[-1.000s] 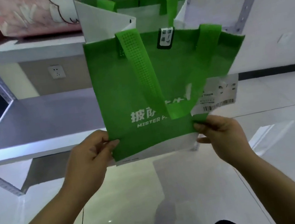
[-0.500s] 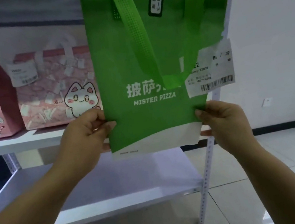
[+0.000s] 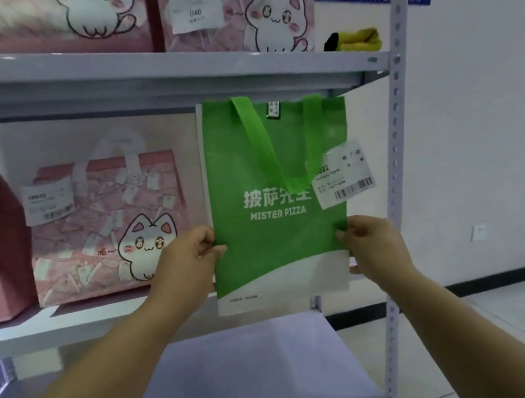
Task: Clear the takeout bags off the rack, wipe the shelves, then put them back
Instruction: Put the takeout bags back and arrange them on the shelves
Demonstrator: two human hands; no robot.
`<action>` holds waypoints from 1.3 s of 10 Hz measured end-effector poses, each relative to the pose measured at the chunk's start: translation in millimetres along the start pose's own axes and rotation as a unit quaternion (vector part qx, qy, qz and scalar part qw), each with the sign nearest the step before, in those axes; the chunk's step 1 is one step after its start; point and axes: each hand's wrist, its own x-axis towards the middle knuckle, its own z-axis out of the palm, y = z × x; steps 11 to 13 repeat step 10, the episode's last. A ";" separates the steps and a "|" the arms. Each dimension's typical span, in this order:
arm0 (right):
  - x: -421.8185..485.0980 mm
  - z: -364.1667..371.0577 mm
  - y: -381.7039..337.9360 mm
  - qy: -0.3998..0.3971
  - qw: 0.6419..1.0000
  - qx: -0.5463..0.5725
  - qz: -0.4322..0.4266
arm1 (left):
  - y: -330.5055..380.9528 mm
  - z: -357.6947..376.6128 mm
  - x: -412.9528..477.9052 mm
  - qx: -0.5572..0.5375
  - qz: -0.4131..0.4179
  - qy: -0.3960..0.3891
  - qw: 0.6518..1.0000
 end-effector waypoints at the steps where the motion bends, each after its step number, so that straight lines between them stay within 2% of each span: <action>1: 10.3 15.8 7.0 0.014 1.000 -0.019 0.012 | -15.5 4.6 10.4 -0.008 -0.016 0.000 1.000; 3: 37.5 39.5 11.0 0.046 0.997 -0.067 0.012 | -37.1 11.3 39.7 -0.036 -0.037 0.006 0.999; 5: 63.7 53.1 18.3 0.052 0.995 -0.078 0.043 | -43.2 21.1 70.7 0.056 -0.009 0.021 0.998; 7: 76.1 68.4 26.9 0.052 0.994 -0.094 0.030 | -56.5 29.8 88.1 0.055 0.002 0.030 0.998; 9: 74.8 69.3 26.6 0.061 0.993 -0.101 0.029 | -62.2 29.2 91.3 0.070 0.009 0.043 0.997; 10: 71.6 63.0 19.5 0.091 0.987 -0.128 0.025 | -52.5 19.9 85.2 0.057 0.000 0.064 0.996; 13: 71.6 63.0 19.5 0.091 0.987 -0.128 0.025 | -52.5 19.9 85.2 0.057 0.000 0.064 0.996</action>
